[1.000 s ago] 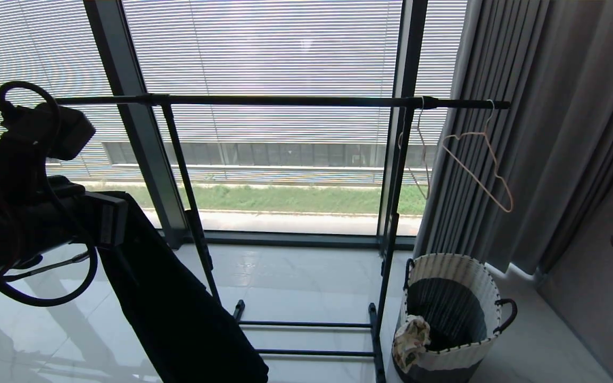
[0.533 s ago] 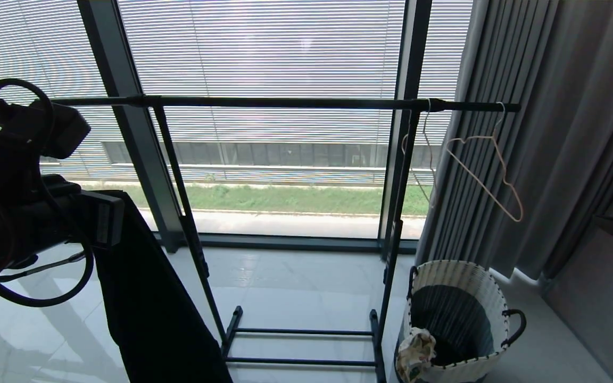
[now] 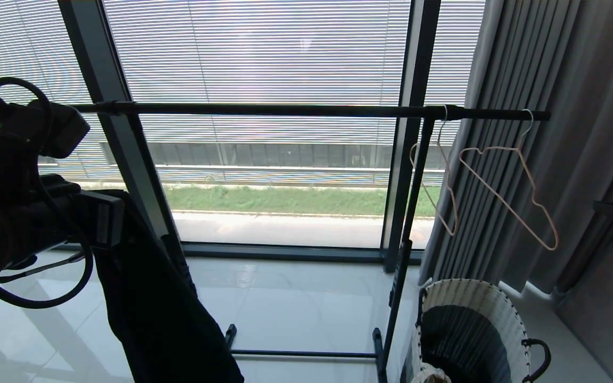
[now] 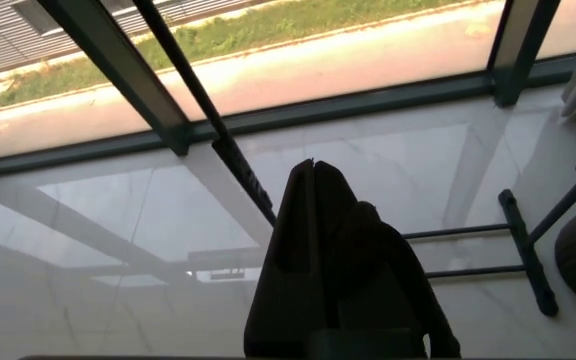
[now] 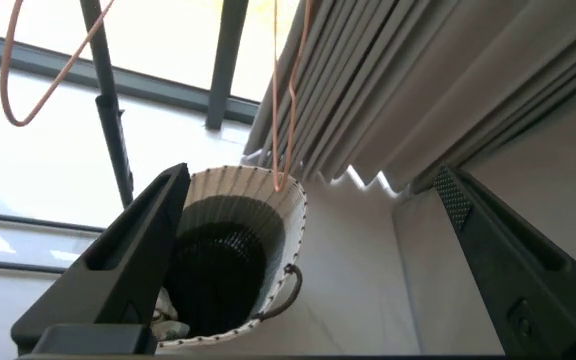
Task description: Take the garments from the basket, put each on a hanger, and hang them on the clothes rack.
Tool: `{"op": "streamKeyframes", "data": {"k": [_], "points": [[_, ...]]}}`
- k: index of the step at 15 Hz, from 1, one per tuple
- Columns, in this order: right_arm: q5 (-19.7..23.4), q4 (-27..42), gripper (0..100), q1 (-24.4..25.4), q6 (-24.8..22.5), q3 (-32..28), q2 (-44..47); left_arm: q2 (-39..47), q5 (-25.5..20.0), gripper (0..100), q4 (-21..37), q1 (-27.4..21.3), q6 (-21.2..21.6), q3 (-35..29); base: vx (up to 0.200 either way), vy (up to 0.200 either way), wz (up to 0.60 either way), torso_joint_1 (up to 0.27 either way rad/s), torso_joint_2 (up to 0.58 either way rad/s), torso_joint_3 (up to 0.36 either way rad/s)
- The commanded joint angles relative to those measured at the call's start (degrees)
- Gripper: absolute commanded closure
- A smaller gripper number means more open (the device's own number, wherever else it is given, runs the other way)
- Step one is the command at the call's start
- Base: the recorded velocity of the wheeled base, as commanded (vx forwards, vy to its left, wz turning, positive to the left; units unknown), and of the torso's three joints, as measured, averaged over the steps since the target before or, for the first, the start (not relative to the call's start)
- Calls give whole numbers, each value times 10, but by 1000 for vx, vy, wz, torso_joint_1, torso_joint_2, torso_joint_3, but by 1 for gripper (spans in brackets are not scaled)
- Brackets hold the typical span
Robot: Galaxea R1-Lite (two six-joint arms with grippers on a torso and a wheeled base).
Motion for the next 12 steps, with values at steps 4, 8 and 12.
{"op": "streamKeyframes", "data": {"k": [4, 8, 12], "points": [[57, 0, 0, -29, -1, -51, 95, -1, 1, 100, 0, 0, 0, 4, 150, 0, 0, 2, -1, -1], [86, -1, 0, -50, -3, -90, 178, -26, 1, 100, 0, 0, -1, 23, 0, 0, 0, 0, 0, 0], [93, -5, 0, -62, -8, -169, 279, -67, 1, 100, 0, 1, -1, 51, 0, 0, 0, 0, 0, 0]]}}
